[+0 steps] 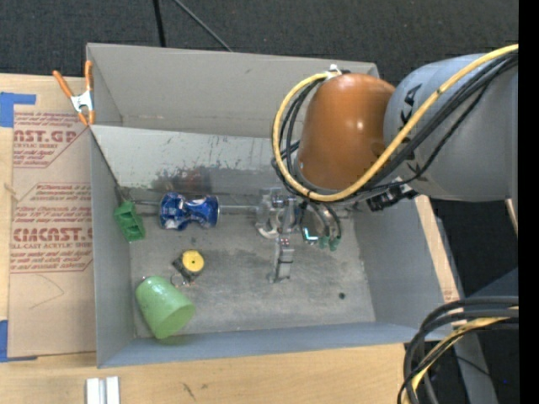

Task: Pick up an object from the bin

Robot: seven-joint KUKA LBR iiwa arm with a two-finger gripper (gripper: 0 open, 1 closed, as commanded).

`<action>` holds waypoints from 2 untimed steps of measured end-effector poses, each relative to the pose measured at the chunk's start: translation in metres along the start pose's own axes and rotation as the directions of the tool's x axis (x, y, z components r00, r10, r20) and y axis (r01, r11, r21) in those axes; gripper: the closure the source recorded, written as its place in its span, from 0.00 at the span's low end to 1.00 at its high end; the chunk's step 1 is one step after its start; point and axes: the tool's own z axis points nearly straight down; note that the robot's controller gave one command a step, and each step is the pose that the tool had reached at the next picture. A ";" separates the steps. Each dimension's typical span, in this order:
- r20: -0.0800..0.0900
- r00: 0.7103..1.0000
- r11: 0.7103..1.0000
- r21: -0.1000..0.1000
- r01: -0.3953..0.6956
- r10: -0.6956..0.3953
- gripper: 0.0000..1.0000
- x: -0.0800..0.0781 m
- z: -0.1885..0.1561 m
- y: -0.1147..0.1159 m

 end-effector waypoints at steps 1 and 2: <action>0.002 0.987 0.987 0.000 0.158 -0.158 0.00 -0.034 0.090 0.065; 0.003 0.984 0.984 -0.001 0.178 -0.178 0.00 -0.013 0.122 0.117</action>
Offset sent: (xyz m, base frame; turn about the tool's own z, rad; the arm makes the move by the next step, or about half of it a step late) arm 0.0345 0.0626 -0.0865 -0.1540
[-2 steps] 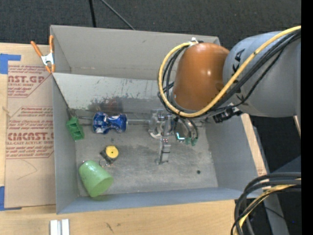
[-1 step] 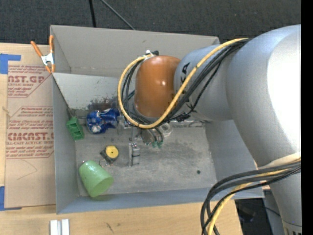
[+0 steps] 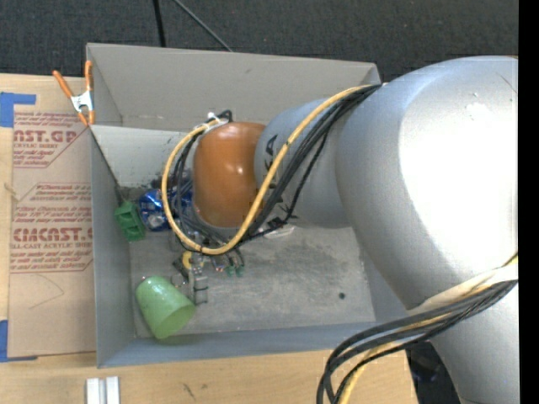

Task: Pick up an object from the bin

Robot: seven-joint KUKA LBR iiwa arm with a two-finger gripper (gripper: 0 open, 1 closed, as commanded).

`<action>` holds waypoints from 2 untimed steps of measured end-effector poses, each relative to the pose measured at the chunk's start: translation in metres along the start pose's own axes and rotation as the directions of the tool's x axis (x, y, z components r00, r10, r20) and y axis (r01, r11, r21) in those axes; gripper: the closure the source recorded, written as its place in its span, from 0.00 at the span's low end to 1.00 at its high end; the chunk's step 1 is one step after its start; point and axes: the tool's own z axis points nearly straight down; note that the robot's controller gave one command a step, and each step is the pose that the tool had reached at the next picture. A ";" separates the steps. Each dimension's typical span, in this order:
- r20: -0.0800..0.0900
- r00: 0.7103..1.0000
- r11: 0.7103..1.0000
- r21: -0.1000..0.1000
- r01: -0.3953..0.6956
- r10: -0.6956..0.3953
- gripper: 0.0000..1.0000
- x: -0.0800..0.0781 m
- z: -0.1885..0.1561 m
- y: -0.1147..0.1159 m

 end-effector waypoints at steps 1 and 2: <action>0.006 1.000 1.000 0.000 -0.005 0.005 1.00 -0.002 -0.003 -0.003; 0.013 1.000 1.000 0.003 -0.019 0.019 1.00 0.010 -0.112 -0.040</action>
Offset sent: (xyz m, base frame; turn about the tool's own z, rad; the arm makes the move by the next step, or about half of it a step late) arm 0.0000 0.0000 0.0000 0.0000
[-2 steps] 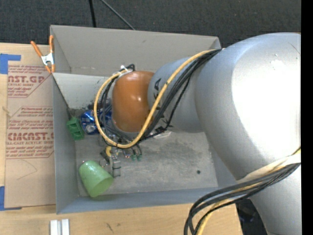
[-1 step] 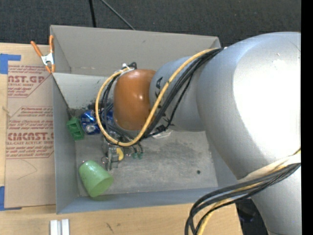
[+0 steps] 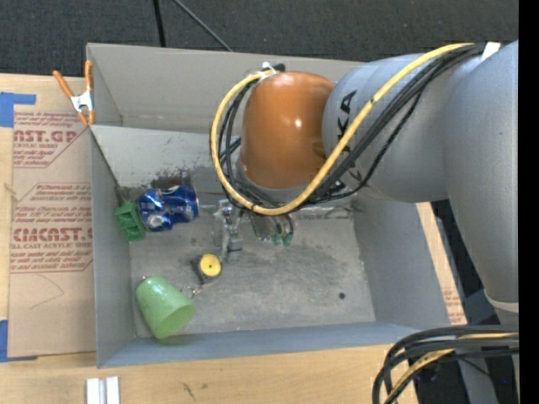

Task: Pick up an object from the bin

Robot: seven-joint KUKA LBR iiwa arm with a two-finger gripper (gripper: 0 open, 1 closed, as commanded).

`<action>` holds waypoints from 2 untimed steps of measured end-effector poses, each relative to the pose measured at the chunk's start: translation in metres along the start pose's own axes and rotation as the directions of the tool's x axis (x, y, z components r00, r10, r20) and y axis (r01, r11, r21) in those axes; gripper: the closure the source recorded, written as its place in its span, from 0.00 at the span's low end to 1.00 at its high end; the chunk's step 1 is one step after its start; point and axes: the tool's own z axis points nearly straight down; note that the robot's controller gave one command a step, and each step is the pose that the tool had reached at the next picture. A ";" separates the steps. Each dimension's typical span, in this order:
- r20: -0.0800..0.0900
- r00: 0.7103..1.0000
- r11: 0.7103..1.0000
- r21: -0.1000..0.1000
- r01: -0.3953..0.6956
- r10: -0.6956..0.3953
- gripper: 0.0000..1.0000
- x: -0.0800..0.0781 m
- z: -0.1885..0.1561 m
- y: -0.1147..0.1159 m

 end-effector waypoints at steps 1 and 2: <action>-0.007 1.000 1.000 -0.001 0.002 -0.002 0.00 0.002 0.005 0.001; -0.011 0.906 0.907 -0.005 0.422 -0.422 0.00 -0.012 0.112 -0.009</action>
Offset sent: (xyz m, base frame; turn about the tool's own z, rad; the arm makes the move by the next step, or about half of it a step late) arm 0.0000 0.0000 0.0000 0.0000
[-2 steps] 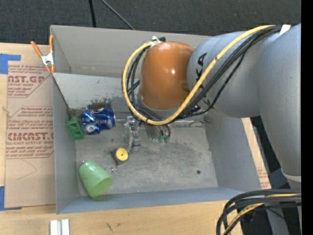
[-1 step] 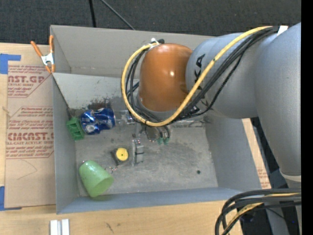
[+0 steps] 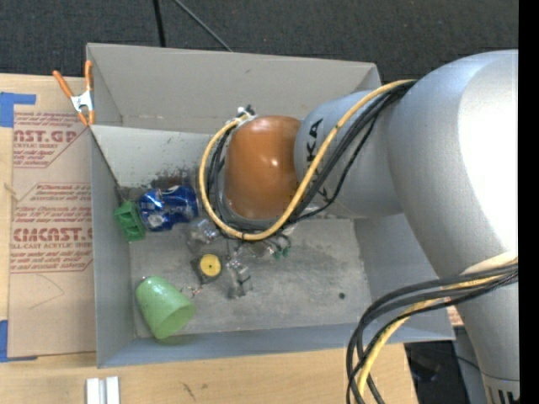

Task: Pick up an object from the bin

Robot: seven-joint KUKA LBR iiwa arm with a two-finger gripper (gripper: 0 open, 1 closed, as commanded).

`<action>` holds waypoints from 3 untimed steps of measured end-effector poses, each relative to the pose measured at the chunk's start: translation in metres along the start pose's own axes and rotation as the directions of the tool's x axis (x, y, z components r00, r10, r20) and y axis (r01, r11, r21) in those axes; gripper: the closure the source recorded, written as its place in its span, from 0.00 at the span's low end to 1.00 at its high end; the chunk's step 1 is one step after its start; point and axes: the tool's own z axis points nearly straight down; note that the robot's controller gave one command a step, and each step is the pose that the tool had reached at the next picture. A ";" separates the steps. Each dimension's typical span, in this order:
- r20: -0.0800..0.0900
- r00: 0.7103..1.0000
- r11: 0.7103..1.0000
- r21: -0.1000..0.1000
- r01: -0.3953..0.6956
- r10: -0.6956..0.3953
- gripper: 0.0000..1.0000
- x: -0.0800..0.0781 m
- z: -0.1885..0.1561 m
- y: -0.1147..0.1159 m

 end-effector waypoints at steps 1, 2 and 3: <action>0.005 1.000 1.000 0.000 -0.001 0.001 1.00 -0.002 -0.003 0.000; 0.012 1.000 1.000 0.005 0.013 -0.013 1.00 0.001 -0.123 -0.016; 0.013 1.000 1.000 0.006 0.008 -0.008 1.00 -0.003 -0.203 -0.021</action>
Offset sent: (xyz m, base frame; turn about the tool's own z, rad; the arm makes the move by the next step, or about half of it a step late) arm 0.0000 0.0000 0.0000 0.0000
